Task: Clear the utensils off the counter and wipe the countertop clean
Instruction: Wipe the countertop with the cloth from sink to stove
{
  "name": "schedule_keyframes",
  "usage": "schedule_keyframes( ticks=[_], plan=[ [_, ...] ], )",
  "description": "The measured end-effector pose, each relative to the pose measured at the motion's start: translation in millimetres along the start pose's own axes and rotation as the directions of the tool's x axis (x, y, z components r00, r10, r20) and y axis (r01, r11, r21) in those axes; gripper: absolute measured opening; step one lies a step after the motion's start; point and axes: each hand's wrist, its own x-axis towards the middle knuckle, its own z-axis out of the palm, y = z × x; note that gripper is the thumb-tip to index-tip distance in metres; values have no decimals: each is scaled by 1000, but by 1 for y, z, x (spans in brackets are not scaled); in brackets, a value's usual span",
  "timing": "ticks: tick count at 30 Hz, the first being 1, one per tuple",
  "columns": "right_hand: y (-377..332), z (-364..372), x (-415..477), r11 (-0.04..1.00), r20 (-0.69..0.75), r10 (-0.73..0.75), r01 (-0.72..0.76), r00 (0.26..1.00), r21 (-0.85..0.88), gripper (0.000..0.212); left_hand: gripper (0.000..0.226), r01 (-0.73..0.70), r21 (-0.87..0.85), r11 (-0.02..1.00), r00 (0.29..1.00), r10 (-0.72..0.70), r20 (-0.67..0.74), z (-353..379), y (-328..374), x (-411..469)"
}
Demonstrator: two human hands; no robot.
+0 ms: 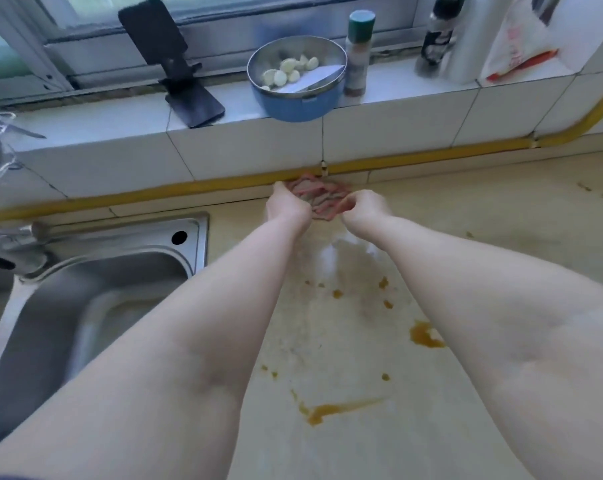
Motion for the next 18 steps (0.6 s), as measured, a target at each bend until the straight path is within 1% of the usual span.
schedule_keyframes(
  ticks=[3,6,8,10,11,12,14,16,18],
  plan=[
    [11,1,16,1000,47,-24,24,999,6,23,48,-32,16,999,999,32,6,11,6,19],
    [22,1,29,999,33,-12,11,999,34,24,51,-43,92,995,998,39,40,20,5,32],
    [26,1,35,999,12,11,-11,1000,40,22,41,-49,188,981,996,33,87,24,-1,35],
    [28,4,39,1000,1,18,-18,1000,22,23,28,-47,231,972,994,24,103,26,-7,33],
    [28,6,40,1000,-6,17,-17,1000,14,25,27,-41,212,977,995,21,94,26,-8,31],
    [27,8,40,1000,-19,22,-22,1000,6,26,32,-34,173,984,997,20,80,25,-9,30],
    [23,11,39,999,-65,37,-37,997,8,30,44,-21,45,999,999,19,51,19,-10,27],
    [16,13,33,998,-81,50,-47,995,39,43,41,-27,-89,996,998,32,55,9,-8,21],
    [6,14,25,997,-60,30,-26,998,68,63,32,-17,-238,971,992,45,116,-4,-9,14]
  ],
)
